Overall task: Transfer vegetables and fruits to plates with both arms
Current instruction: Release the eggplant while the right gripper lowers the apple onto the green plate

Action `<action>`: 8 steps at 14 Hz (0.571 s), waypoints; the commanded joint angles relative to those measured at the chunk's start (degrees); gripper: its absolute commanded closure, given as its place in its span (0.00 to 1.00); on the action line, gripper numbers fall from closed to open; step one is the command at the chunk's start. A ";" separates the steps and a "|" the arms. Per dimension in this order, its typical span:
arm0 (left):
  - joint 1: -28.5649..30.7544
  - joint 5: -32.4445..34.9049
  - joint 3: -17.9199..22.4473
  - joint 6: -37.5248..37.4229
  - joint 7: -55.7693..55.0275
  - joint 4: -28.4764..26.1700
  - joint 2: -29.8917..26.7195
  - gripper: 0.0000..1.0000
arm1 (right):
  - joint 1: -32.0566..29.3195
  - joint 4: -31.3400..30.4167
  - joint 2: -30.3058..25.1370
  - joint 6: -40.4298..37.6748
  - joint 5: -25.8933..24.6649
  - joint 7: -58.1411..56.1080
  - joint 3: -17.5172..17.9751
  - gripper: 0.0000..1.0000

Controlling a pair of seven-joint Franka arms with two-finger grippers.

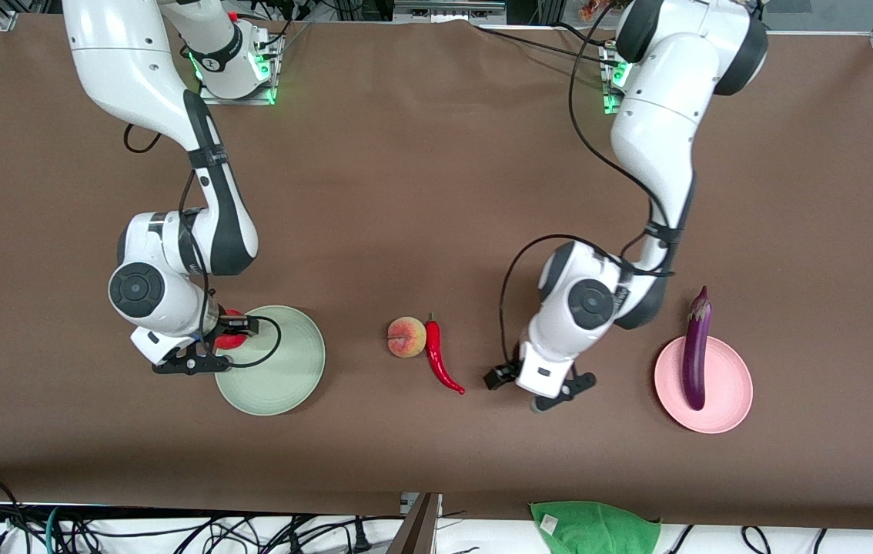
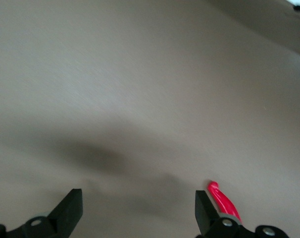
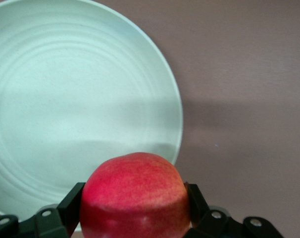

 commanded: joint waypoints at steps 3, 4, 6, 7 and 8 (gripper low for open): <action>-5.63 -0.20 1.46 4.26 -6.90 2.78 4.52 0.00 | 0.45 -0.18 0.27 2.08 3.25 -0.64 0.45 0.63; -6.59 -0.20 1.82 4.26 -7.69 5.05 5.39 0.00 | 0.36 -0.18 0.27 2.87 3.43 -0.64 0.45 0.53; -8.00 -0.20 2.52 4.18 -10.67 7.00 7.33 0.00 | 0.45 -0.18 0.71 3.84 3.43 -0.72 0.45 0.28; -8.88 -0.20 3.39 4.17 -11.38 7.09 7.51 0.00 | 0.36 -0.18 0.71 3.84 3.34 -0.72 0.45 0.00; -9.15 -0.20 3.75 3.91 -12.17 7.09 7.42 0.00 | 0.36 -0.18 0.71 3.84 3.34 -0.81 0.45 0.00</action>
